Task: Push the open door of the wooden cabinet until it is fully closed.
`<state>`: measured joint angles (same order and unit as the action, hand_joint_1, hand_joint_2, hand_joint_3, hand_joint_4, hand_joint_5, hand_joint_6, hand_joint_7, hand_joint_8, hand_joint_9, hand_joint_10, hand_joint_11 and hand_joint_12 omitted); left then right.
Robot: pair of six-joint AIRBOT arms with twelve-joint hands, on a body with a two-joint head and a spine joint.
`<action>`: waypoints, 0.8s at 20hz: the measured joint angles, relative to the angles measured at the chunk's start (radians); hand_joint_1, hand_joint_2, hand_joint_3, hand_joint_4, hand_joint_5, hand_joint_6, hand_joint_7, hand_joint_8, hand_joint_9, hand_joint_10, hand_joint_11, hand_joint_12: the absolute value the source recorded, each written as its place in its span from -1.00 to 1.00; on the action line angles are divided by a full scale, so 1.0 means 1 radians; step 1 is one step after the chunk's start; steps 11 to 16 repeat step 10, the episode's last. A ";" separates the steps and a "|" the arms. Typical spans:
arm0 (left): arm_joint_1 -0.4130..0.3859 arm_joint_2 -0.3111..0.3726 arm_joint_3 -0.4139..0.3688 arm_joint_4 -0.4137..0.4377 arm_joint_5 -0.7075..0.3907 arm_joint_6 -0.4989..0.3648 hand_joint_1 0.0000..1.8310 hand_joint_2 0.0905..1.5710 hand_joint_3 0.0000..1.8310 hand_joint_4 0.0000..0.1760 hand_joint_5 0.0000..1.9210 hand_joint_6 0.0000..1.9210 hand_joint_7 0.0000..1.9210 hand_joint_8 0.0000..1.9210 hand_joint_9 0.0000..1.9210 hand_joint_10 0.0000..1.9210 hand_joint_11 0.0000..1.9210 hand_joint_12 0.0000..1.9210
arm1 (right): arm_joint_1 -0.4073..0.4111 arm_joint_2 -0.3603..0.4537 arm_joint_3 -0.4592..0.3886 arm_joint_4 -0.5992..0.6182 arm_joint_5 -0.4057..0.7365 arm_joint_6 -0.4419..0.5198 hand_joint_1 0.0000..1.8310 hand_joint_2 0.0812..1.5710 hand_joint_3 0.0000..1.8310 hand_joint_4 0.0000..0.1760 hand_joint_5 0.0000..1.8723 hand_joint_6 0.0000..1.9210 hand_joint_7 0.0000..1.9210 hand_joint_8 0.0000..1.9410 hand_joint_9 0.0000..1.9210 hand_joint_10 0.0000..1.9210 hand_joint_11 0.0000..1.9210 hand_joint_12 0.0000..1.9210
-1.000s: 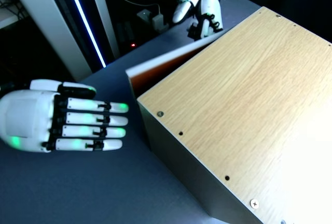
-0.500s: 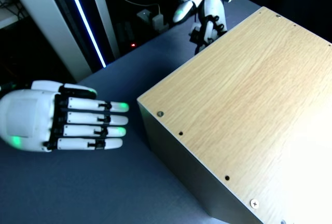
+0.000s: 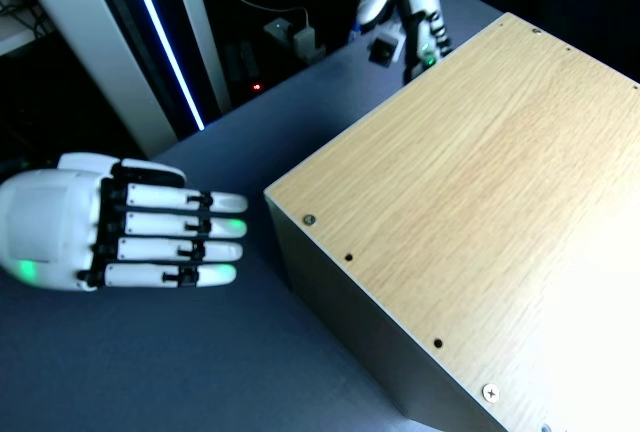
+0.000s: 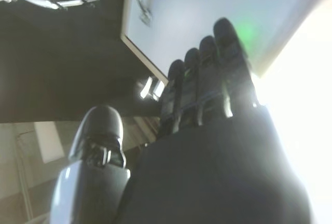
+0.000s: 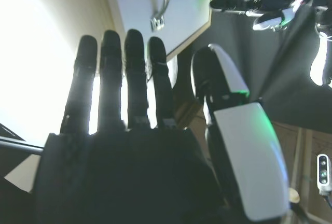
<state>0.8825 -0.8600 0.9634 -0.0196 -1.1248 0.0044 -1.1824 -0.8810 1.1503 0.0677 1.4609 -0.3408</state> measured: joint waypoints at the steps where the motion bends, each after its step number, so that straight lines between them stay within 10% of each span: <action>1: 0.022 0.016 -0.012 -0.008 -0.019 0.000 -1.00 0.74 -1.00 -1.00 -0.83 -1.00 -0.84 -1.00 -0.83 -1.00 -0.92 -0.61 | 0.000 0.000 0.000 0.003 0.002 0.000 -0.31 0.75 -1.00 -1.00 -0.52 -1.00 -0.53 -1.00 -0.61 -1.00 -1.00 -0.29; 8: 0.165 0.123 -0.083 -0.196 -0.259 0.001 -1.00 0.69 -1.00 -1.00 -0.80 -1.00 -0.79 -1.00 -0.82 -1.00 -0.91 -0.89 | 0.000 0.021 -0.014 0.056 0.119 -0.006 -0.22 0.79 -1.00 -1.00 -0.52 -0.99 -0.51 -0.99 -0.64 -0.99 -1.00 -0.37; 16: 0.175 0.128 -0.086 -0.202 -0.303 0.002 -0.87 0.73 -0.99 -1.00 -0.83 -1.00 -0.82 -1.00 -0.87 -1.00 -0.95 -0.94 | 0.000 0.031 -0.025 0.078 0.156 -0.022 -0.19 0.83 -0.99 -1.00 -0.55 -1.00 -0.56 -1.00 -0.65 -1.00 -1.00 -0.28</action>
